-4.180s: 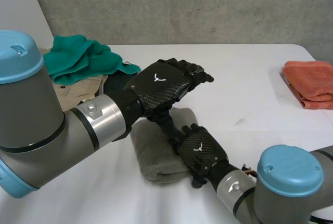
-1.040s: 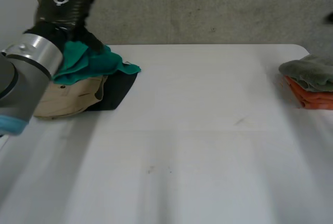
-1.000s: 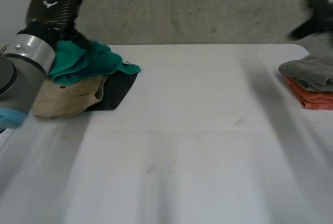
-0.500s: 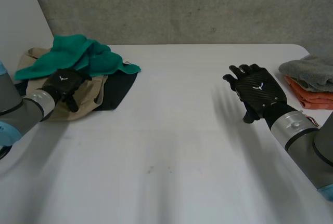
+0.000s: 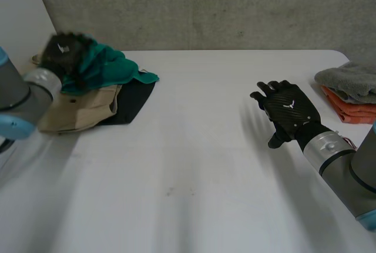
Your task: Fold the laundry.
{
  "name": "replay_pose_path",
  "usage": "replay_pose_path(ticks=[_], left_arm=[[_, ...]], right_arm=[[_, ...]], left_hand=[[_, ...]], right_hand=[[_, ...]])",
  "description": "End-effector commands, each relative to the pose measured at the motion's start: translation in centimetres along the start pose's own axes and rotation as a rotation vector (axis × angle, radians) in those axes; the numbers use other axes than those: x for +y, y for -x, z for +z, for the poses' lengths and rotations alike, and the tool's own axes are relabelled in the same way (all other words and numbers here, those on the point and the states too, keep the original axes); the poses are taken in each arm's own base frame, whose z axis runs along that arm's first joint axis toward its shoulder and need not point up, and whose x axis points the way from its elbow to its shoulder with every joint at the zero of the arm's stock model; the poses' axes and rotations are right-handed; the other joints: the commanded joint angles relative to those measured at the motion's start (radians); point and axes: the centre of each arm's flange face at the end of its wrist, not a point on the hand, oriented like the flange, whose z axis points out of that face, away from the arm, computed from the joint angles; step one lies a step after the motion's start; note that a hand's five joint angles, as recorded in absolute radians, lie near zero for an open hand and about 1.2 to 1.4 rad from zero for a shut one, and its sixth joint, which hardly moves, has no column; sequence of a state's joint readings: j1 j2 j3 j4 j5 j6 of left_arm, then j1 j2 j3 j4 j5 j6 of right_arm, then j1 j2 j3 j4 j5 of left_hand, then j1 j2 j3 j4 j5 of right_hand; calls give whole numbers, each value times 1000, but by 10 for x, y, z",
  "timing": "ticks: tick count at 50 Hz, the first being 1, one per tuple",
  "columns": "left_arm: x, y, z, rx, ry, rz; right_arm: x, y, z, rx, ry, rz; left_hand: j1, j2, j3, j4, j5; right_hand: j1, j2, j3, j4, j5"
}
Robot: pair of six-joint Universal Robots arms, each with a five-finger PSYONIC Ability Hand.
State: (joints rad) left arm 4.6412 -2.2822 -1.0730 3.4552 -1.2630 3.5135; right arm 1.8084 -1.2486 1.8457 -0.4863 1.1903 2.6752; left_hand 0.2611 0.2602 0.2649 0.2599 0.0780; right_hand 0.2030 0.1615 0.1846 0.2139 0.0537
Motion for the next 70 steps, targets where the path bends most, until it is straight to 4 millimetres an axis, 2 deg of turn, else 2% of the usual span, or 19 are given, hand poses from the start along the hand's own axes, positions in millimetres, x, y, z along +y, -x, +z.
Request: replay_pose_path(ticks=[1,6,13,17,18,20,25,29,30,33,36,41,46,48,49,50,54,63,70], left_arm=[[8,7,36,-41,-97,-29],[46,0,59,-28,-49,-38],[83,1,70,-48,-34,19],[93,-2,72,-49,-29,75],[94,-2,72,-51,-29,87],[92,-3,71,-50,-29,93],[46,-1,67,-74,-66,99],[-14,-8,53,-96,-162,89],[-42,-17,43,-89,-225,74],[-90,-41,17,-45,-323,-5],[-117,-65,-9,27,-352,-100],[-165,-117,-78,220,-370,-331],[-164,-165,-126,391,-309,-422],[-158,-176,-134,429,-278,-430],[-149,-186,-142,463,-242,-429],[-146,-190,-145,476,-228,-425],[-140,-207,-160,546,-189,-427],[-129,-189,-154,493,-123,-426],[-102,-142,-126,341,-85,-357]], right_arm=[[2,2,-2,-4,9,4],[3,2,-2,-4,10,5],[6,-5,1,14,17,5],[10,-6,2,13,24,8],[10,-6,2,13,25,7],[11,-5,3,11,28,7],[11,-5,2,11,28,7],[11,-5,2,9,30,8],[11,-5,2,11,29,7],[12,-5,1,12,33,10],[12,-6,1,13,35,11],[10,-7,0,18,31,10],[7,-10,0,26,22,6],[7,-14,-1,40,22,6],[7,-17,-1,46,24,7],[8,-18,-1,51,24,6],[9,-24,0,67,27,8],[10,-36,2,97,28,16],[-2,-30,-10,43,104,61]], left_hand=[[-77,-76,-81,-76,-68],[-65,-64,-69,-64,-57],[105,105,101,106,113],[509,510,505,510,518],[818,819,815,819,827],[1134,1135,1130,1135,1142],[1135,1136,1131,1136,1144],[1135,1136,1131,1136,1144],[1135,1136,1131,1136,1144],[1135,1136,1131,1136,1144],[1135,1136,1131,1136,1144],[1135,1136,1131,1136,1144],[1028,1029,1024,1029,1037],[598,599,594,599,606],[23,24,19,24,31],[-87,-86,-90,-85,-78],[-86,-85,-90,-85,-77],[-86,-85,-90,-85,-77],[-71,-70,-75,-70,-62]], right_hand=[[-28,13,-10,-39,-54],[-28,13,-10,-39,-54],[-28,13,-10,-39,-54],[-28,13,-10,-39,-54],[-28,13,-10,-39,-54],[-28,13,-10,-39,-54],[-28,13,-10,-39,-54],[-28,13,-10,-39,-54],[-28,13,-10,-39,-54],[-28,13,-10,-39,-54],[-28,13,-10,-39,-54],[-28,13,-10,-39,-54],[-28,13,-10,-39,-54],[-28,13,-10,-39,-54],[-28,13,-10,-39,-54],[-28,13,-10,-39,-54],[-28,13,-10,-39,-54],[-28,13,-10,-39,-54],[-28,13,-10,-39,-54]])
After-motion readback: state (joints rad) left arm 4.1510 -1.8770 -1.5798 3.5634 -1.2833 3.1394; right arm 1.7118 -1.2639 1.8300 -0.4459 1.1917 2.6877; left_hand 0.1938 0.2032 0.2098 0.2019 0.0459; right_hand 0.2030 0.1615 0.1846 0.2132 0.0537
